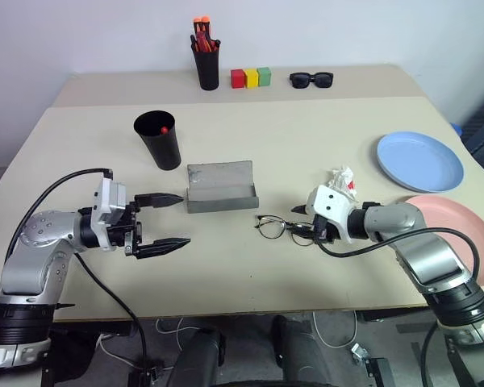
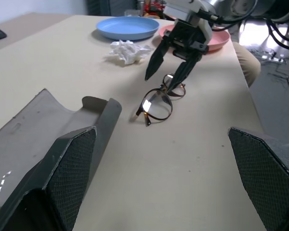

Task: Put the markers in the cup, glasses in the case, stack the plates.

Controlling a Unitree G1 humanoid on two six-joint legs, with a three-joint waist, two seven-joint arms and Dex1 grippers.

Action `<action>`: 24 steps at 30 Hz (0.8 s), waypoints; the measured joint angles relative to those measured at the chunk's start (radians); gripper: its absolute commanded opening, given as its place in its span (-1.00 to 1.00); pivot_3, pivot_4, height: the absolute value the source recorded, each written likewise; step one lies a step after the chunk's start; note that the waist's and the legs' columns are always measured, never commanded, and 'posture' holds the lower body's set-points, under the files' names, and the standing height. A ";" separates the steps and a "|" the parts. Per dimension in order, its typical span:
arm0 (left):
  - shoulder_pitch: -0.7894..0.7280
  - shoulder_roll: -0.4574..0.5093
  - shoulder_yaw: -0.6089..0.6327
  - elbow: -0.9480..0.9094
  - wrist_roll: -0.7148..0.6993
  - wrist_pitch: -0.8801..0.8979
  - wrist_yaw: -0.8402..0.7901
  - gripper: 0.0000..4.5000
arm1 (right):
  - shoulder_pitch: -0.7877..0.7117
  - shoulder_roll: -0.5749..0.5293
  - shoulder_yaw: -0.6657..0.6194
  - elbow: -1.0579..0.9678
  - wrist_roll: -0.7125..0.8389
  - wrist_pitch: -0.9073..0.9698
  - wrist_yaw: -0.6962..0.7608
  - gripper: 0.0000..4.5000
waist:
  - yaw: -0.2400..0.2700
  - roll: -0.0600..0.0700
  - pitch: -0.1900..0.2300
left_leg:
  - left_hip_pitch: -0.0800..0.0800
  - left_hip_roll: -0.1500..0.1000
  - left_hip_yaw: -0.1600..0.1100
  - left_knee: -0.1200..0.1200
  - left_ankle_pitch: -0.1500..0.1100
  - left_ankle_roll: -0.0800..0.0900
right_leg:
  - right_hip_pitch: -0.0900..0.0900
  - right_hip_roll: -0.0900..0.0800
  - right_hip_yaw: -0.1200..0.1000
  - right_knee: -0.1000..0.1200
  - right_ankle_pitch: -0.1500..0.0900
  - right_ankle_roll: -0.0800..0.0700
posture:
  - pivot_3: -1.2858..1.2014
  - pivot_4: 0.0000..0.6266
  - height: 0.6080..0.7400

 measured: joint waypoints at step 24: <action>-0.007 -0.015 -0.027 0.023 0.005 -0.021 0.024 1.00 | -0.042 -0.035 0.040 -0.015 -0.080 0.021 0.061 -0.99 | 0.000 -0.001 -0.001 | 0.000 0.000 0.000 -0.001 0.000 0.000 | 0.001 0.000 0.000 -0.002 0.000 0.000 | 0.03 -0.52 1.00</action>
